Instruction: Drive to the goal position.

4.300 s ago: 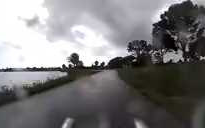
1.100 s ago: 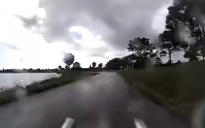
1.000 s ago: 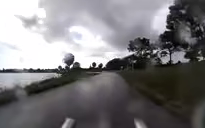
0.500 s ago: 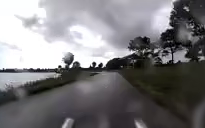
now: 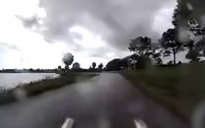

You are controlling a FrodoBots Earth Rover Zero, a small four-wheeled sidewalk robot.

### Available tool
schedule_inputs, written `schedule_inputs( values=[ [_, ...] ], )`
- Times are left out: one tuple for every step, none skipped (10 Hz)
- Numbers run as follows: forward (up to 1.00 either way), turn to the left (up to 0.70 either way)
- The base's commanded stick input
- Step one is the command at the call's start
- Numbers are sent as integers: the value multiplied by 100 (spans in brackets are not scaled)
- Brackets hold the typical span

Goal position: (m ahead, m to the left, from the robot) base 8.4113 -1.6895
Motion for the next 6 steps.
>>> schedule_inputs(
  values=[
    [100, 0],
    [100, 0],
    [100, 0],
    [100, 0],
    [100, 0],
    [100, 0]
  ],
)
